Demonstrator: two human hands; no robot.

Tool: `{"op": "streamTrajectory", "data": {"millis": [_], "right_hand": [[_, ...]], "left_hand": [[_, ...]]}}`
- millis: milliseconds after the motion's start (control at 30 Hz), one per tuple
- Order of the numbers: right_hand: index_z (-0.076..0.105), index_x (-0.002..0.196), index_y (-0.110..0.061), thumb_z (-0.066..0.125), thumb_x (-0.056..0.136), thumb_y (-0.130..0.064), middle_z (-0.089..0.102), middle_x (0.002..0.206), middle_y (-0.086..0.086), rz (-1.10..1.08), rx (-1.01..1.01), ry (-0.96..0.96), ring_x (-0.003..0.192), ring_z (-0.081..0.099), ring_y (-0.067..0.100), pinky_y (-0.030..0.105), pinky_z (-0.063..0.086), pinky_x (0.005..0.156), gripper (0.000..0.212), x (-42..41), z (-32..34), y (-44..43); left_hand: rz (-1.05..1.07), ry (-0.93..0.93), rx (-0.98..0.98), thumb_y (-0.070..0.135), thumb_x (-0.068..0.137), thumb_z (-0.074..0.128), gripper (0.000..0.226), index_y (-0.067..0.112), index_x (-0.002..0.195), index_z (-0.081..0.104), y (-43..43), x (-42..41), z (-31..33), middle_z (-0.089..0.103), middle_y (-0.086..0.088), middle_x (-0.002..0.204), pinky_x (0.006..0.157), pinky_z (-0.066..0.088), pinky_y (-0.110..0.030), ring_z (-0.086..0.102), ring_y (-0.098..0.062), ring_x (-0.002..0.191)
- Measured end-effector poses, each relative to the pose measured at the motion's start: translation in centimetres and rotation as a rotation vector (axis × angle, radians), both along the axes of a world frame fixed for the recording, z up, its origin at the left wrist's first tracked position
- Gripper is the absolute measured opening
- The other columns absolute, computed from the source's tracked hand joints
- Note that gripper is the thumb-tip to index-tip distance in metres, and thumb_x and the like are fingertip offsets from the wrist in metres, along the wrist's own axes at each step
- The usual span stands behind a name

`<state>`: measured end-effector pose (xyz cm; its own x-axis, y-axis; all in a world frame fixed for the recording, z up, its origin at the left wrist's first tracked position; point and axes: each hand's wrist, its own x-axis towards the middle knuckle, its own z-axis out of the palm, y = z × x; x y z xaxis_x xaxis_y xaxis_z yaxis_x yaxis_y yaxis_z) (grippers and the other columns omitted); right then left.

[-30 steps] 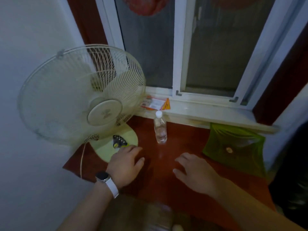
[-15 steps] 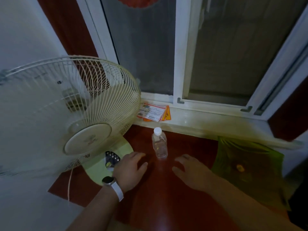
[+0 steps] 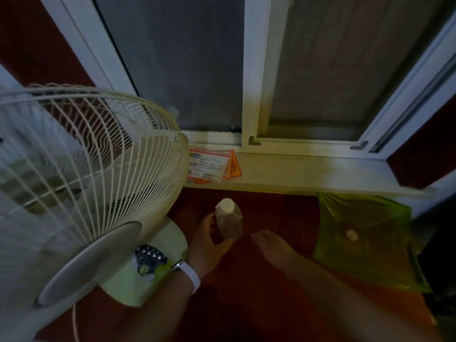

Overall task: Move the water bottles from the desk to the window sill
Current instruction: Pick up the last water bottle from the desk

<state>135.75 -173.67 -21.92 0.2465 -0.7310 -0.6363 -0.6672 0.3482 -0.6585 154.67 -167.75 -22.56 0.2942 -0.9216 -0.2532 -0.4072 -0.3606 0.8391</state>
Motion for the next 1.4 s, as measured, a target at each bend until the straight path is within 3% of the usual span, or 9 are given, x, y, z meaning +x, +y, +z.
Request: {"op": "streamTrajectory", "data": {"millis": [100,200,333,567,867,1033,1200,1300,1400], "right_hand": [[0.060,0.110,-0.022,0.049,0.099,-0.039,0.062,0.118,0.007,-0.202,0.160,-0.124,0.110,0.060,0.025,0.042,0.048,0.097,0.024,0.7,-1.0,-0.5],[0.058,0.119,-0.019,0.054,0.097,-0.040,0.064,0.112,0.005,-0.412,0.313,-0.276,0.104,0.061,0.022,0.042,0.049,0.093,0.031,1.2,-1.8,-1.1],[0.058,0.124,-0.017,0.053,0.097,-0.042,0.062,0.117,0.006,-0.444,0.385,-0.316,0.106,0.059,0.022,0.036,0.049,0.081,0.037,1.4,-2.8,-2.0],[0.060,0.123,-0.017,0.054,0.095,-0.043,0.063,0.117,0.006,-0.479,0.448,-0.350,0.108,0.058,0.024,0.040,0.048,0.087,0.038,2.2,-4.1,-2.9],[0.067,0.114,-0.018,0.052,0.094,-0.043,0.068,0.116,0.009,-0.500,0.425,-0.477,0.106,0.061,0.024,0.045,0.046,0.096,0.036,1.9,-2.5,-2.0],[0.067,0.110,-0.018,0.046,0.096,-0.038,0.072,0.107,0.008,-0.532,0.386,-0.545,0.100,0.065,0.023,0.043,0.043,0.098,0.032,1.0,-0.1,-0.3],[0.067,0.107,-0.019,0.043,0.099,-0.036,0.075,0.099,0.004,-0.655,0.319,-0.634,0.095,0.067,0.022,0.043,0.046,0.092,0.030,0.2,1.4,1.8],[0.066,0.099,-0.020,0.042,0.100,-0.031,0.076,0.086,0.002,-0.727,0.269,-0.669,0.086,0.067,0.021,0.037,0.047,0.079,0.026,0.0,2.1,3.1],[0.066,0.105,-0.017,0.043,0.099,-0.031,0.074,0.099,0.009,-0.776,0.242,-0.711,0.089,0.068,0.024,0.041,0.047,0.087,0.028,-0.7,2.8,4.7]], "left_hand": [[-0.013,0.030,-0.026,0.032,0.066,0.083,0.071,0.030,0.127,0.048,-0.9,0.0,-0.4,0.060,0.014,0.122,0.090,0.049,-0.016,0.059,0.004,0.110],[0.013,0.064,-0.031,0.034,0.063,0.082,0.077,0.025,0.132,0.048,-1.6,-0.2,-0.9,0.062,0.007,0.126,0.098,0.049,-0.028,0.059,-0.005,0.116],[0.002,0.046,-0.022,0.015,0.070,0.085,0.063,0.042,0.117,0.051,-2.5,-0.4,-1.2,0.062,0.019,0.116,0.094,0.048,-0.019,0.060,-0.002,0.113],[0.018,0.074,-0.033,0.024,0.070,0.086,0.061,0.049,0.114,0.051,-2.9,-0.5,-0.7,0.066,0.020,0.113,0.087,0.049,-0.019,0.060,0.007,0.106],[-0.090,0.104,-0.083,0.033,0.065,0.082,0.061,0.044,0.116,0.051,-3.0,-1.7,1.4,0.067,0.013,0.113,0.084,0.053,-0.020,0.063,0.003,0.102],[-0.119,0.216,-0.124,0.037,0.061,0.082,0.076,0.031,0.131,0.052,-2.5,-2.3,2.8,0.065,0.010,0.122,0.094,0.055,-0.041,0.063,-0.006,0.112],[-0.251,0.253,-0.166,0.024,0.072,0.084,0.067,0.057,0.117,0.048,-1.8,-3.0,5.0,0.062,0.018,0.121,0.095,0.055,-0.037,0.060,0.001,0.113],[-0.316,0.278,-0.191,0.035,0.068,0.082,0.072,0.073,0.114,0.042,-1.3,-3.4,6.2,0.060,0.017,0.125,0.096,0.055,-0.039,0.060,-0.004,0.117],[-0.373,0.311,-0.214,0.038,0.065,0.081,0.073,0.075,0.114,0.042,-0.7,-3.9,6.7,0.063,0.013,0.124,0.094,0.056,-0.042,0.062,-0.008,0.115]]}}
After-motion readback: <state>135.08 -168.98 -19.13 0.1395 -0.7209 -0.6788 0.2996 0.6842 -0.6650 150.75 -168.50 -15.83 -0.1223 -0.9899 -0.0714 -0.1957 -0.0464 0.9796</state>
